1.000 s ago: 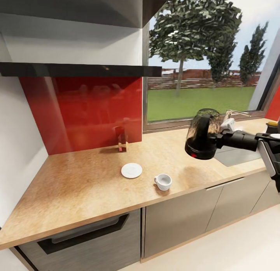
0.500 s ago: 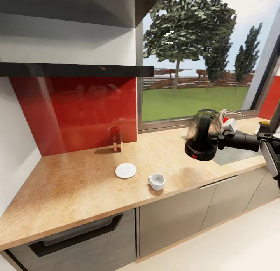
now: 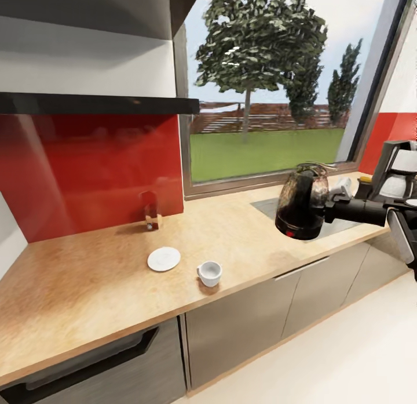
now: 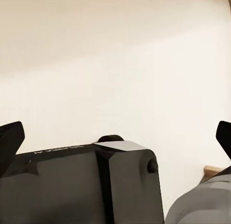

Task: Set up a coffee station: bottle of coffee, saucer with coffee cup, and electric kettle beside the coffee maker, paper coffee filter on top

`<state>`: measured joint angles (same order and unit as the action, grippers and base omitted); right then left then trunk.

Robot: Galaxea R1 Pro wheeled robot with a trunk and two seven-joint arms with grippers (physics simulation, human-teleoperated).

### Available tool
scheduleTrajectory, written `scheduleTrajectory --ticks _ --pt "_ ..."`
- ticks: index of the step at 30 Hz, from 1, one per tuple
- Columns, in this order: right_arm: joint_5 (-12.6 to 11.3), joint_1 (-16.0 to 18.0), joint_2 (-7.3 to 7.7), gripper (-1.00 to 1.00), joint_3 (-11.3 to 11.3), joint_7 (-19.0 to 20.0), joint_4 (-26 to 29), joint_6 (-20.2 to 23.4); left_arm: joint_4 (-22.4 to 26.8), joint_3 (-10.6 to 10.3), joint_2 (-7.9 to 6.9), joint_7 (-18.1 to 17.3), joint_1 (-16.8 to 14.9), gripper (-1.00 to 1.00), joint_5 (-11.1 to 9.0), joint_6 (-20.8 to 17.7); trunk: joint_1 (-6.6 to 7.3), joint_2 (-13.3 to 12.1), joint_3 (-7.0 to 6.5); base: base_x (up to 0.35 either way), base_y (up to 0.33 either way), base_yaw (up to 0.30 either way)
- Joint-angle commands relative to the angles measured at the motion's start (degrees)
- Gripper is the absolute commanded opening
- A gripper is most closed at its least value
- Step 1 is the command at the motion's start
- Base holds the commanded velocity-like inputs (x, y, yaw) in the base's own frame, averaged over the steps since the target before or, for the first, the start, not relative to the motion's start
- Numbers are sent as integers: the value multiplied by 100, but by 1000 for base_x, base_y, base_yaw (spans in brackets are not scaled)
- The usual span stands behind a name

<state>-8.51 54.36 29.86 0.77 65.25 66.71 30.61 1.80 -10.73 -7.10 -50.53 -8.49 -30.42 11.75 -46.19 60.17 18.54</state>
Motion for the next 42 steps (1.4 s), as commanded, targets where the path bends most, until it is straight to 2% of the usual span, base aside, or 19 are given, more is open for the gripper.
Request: scheduleTrajectory --ticks 1,14,28,30,31,32,34,38,42 --pt "-54 5 2 -100 3 5 -3 41 -4 -47 -1 -9 -4 100 -34 38 -2 5 7 149 -247 -83" --pt "-54 5 2 -100 3 -3 -9 41 -4 -46 -1 -2 -4 100 -34 38 -2 5 5 67 -289 -90" --pt "-54 5 2 -100 4 5 -14 42 -9 -30 -5 28 -4 100 -39 38 -2 5 5 2 -304 -260" --pt "-54 5 4 -100 5 5 -16 42 -14 110 -12 141 -4 100 -46 38 -2 5 5 15 -170 -280" --pt "-54 5 5 -100 7 5 -17 42 -17 303 -6 306 -4 100 -45 38 -2 5 5 9 -97 -280" --pt "-54 5 8 -100 11 5 -17 43 -19 689 16 677 -4 100 -41 38 -2 5 5 4 -50 -280" --pt "-54 5 18 -100 39 10 -17 47 -16 987 71 989 -4 100 -37 38 -2 5 5 2 -26 -280" --pt "-54 5 85 -100 109 12 -18 50 -14 1141 102 1156 -4 100 -35 38 -2 5 5 9 -17 -280" --pt "-54 5 124 -100 129 14 -18 50 -12 1185 111 1214 -4 100 -35 38 -2 5 5 144 -135 -150"
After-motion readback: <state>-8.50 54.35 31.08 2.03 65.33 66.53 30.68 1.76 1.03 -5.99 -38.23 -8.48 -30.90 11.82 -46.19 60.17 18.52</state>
